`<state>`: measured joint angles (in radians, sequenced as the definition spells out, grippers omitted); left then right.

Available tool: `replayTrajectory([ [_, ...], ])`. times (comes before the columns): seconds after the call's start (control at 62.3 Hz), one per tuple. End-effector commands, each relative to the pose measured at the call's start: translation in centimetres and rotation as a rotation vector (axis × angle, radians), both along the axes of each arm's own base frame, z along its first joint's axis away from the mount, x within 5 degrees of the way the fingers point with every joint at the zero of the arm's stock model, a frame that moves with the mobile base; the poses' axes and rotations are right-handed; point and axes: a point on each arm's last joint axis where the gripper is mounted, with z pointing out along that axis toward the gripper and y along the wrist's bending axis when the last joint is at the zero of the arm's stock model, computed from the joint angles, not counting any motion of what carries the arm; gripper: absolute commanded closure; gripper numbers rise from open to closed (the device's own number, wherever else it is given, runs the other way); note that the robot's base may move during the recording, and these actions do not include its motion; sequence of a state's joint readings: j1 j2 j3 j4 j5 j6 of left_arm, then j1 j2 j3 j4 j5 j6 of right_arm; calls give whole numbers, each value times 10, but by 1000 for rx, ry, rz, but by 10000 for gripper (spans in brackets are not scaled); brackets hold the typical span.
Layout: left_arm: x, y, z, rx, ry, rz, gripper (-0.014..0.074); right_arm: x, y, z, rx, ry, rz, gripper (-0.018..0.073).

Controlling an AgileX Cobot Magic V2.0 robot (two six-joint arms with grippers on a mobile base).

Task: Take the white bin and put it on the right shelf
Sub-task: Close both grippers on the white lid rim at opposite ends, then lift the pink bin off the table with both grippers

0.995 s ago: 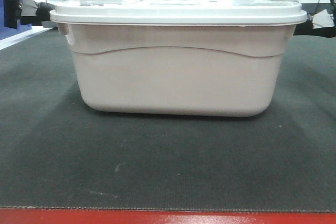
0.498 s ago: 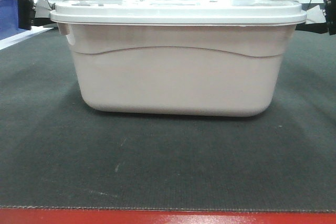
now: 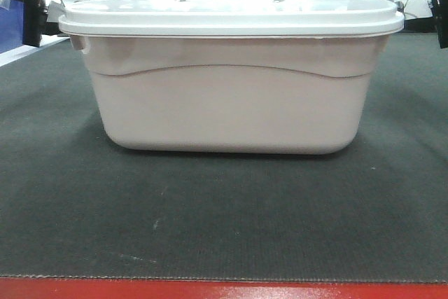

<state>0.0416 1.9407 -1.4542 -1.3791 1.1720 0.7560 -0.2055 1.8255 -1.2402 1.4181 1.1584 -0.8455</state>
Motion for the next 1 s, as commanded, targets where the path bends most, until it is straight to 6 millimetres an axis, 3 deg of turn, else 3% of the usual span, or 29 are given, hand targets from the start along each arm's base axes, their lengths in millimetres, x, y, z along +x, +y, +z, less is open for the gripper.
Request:
replayTrajectory([
  [0.0, -15, -10, 40, -143, -50, -104, 395, -12, 8, 37, 115, -113, 116, 392],
  [0.161, -15, -10, 40, -145, -51, -103, 533, -12, 8, 38, 115, -117, 117, 498],
  [0.337, -14, -10, 43, -168, -55, -95, 731, -13, 9, 43, 148, -146, 113, 500],
  [0.53, -22, -12, 65, -177, -114, -102, 722, -19, 10, 64, 188, -207, 92, 500],
  [0.642, -31, -13, 88, -174, -181, -108, 722, -30, 12, 84, 188, -264, 92, 500],
  [0.979, -78, -17, 153, -160, -368, -133, 722, -73, 22, 143, 171, -446, 105, 500],
])
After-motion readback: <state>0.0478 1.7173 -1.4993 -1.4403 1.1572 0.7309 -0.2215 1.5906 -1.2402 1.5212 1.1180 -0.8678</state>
